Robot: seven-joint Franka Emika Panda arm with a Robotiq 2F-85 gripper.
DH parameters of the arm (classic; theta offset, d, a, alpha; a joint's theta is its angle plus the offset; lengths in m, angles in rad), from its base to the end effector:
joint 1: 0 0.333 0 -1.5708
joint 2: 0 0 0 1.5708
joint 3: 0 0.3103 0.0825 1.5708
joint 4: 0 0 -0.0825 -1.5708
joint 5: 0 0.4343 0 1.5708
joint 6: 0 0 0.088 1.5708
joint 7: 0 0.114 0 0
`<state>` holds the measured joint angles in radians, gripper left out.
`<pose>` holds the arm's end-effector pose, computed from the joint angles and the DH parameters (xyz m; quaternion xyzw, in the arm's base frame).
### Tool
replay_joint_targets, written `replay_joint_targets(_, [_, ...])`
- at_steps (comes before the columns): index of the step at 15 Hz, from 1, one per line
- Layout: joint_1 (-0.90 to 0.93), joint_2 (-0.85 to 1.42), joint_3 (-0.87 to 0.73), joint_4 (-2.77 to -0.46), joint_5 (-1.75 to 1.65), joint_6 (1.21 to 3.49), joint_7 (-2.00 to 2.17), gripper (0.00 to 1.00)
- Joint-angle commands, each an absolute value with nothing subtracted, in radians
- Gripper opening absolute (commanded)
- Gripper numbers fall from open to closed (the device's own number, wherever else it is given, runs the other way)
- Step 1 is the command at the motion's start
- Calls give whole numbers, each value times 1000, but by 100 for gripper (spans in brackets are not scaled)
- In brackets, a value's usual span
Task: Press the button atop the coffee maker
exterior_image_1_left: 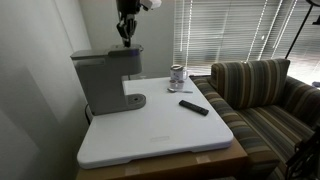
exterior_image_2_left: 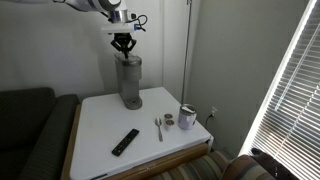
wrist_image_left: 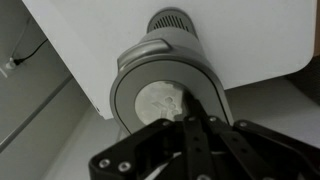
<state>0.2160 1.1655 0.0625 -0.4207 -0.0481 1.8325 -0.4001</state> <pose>0.8428 0.2005 0.3666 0.9419 0.3123 0.1232 0.0051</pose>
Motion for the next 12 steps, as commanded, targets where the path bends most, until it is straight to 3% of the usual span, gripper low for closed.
replay_joint_targets(1, [216, 1160, 60, -431, -51, 1885, -402, 0])
replay_joint_targets(12, [204, 1161, 56, -440, -47, 1896, -369, 0])
